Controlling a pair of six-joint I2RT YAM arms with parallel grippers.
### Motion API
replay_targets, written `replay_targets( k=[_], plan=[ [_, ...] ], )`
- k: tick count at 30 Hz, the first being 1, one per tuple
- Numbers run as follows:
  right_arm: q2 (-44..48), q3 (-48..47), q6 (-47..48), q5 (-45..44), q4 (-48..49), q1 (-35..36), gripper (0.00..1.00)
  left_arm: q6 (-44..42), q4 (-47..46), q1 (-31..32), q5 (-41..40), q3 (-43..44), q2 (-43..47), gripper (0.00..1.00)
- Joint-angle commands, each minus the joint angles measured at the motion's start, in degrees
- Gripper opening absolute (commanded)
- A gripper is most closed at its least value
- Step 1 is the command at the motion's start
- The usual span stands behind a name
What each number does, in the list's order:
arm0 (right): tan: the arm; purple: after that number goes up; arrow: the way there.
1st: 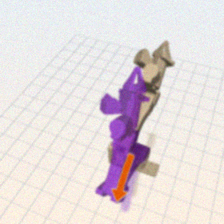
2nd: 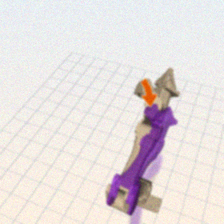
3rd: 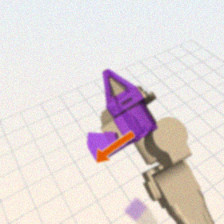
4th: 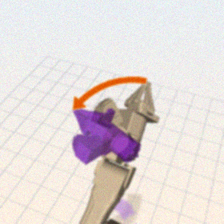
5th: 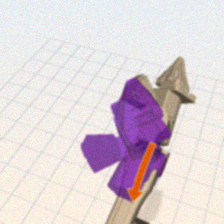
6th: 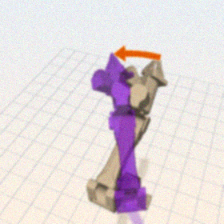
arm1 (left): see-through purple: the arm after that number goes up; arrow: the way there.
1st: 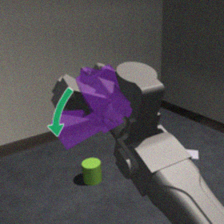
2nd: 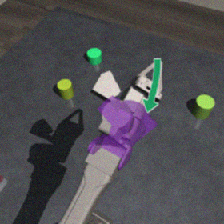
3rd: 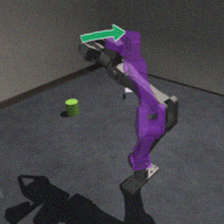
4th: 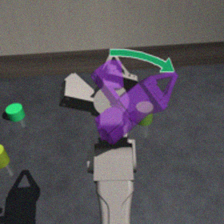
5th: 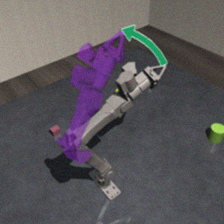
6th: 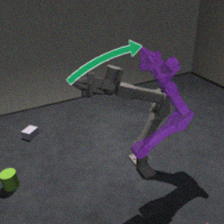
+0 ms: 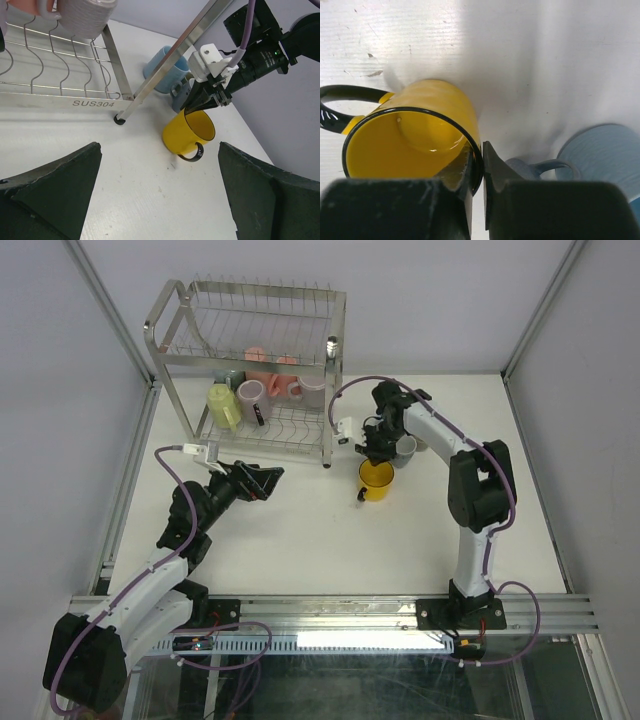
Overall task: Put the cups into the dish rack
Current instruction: Pick up the cup at the center of the board.
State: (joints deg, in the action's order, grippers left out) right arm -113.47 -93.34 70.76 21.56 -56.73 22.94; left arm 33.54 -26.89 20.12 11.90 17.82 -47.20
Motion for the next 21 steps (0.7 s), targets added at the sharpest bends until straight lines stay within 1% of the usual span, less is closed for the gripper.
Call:
replay_targets(
  k=[1, 2, 5, 8, 10, 13, 15, 17, 21],
  plan=[
    [0.12, -1.49, -2.75, 0.41, -0.99, 0.54, 0.02, 0.11, -2.73, -0.64, 0.17, -0.96, 1.10, 0.99],
    [0.28, -1.26, -3.35, 0.49, -1.00, 0.58, 0.00, 0.43, -3.43, -0.67, 0.39, -1.28, 1.02, 0.99],
    [1.88, 0.36, -4.81, 1.25, -0.57, 0.58, 0.00, 2.48, -6.37, -0.70, 1.96, -2.17, 0.28, 0.99],
    [5.01, 3.44, -6.37, 3.13, 0.98, 0.59, 0.00, 5.84, -11.41, -0.67, 5.14, -3.25, -1.57, 0.99],
    [8.34, 5.71, -7.13, 4.91, 1.97, 0.57, 0.00, 9.05, -16.45, -0.68, 7.80, -4.44, -3.17, 0.99],
    [12.70, 8.99, -8.44, 7.37, 3.44, 0.56, 0.00, 14.82, -26.75, -0.64, 11.29, -6.55, -6.70, 0.99],
    [15.80, 11.31, -9.19, 8.76, 4.51, 0.58, 0.00, 19.28, -32.03, -0.64, 12.64, -7.71, -9.53, 0.99],
    [18.74, 13.48, -9.57, 10.56, 5.54, 0.52, 0.00, 21.60, -35.92, -0.67, 14.18, -8.32, -12.25, 0.99],
    [24.02, 17.13, -9.35, 14.51, 5.75, 0.27, 0.00, 22.67, -37.32, -0.65, 15.42, -8.25, -15.74, 0.99]
  ],
)
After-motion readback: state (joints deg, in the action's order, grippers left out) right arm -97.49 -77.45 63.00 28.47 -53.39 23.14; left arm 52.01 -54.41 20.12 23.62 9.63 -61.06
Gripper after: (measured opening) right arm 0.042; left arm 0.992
